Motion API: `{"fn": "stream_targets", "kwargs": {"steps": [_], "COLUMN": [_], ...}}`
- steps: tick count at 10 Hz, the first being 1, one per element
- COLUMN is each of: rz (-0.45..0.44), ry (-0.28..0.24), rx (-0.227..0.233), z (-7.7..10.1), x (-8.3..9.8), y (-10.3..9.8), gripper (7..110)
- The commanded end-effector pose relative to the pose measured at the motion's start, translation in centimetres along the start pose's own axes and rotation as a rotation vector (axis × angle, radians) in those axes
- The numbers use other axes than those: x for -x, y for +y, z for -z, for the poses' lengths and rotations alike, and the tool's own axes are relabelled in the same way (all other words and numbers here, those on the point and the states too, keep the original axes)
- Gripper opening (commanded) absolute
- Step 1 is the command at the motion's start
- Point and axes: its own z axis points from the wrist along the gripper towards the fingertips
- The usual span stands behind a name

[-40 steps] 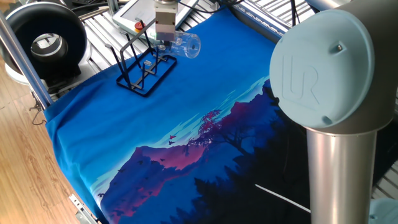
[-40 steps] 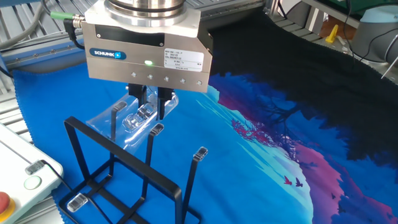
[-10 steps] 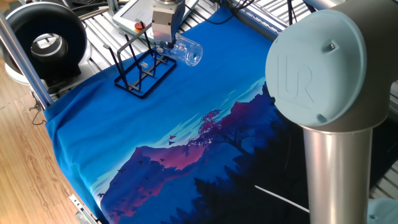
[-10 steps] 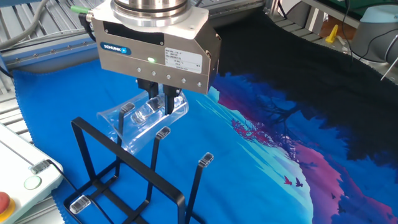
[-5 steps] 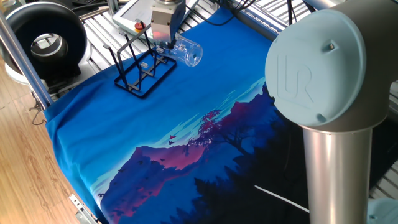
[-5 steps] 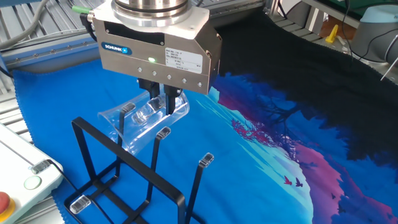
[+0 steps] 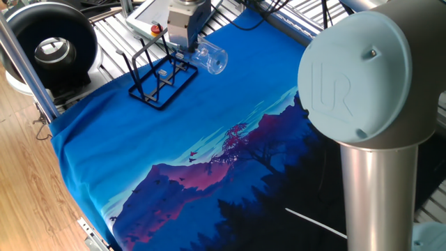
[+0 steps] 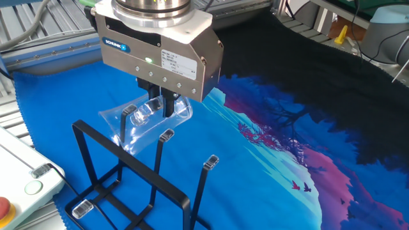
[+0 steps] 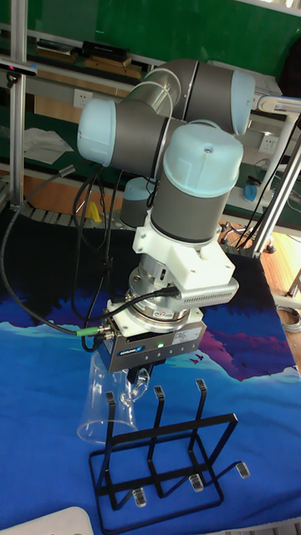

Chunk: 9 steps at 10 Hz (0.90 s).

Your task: Put the cup on the cup rack

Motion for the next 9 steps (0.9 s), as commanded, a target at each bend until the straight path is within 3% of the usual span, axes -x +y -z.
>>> {"fn": "stream_targets", "kwargs": {"steps": [1,6,9], "rz": [-0.026,-0.017,0.021], "ry": [-0.013,0.026,0.065], "rx": [0.018,-0.003,0.008], "z": [0.1,0.1,0.2], "x": [0.3,-0.7,-1.7], "y": [0.3,-0.2,0.1], "gripper": [7,7,7]}}
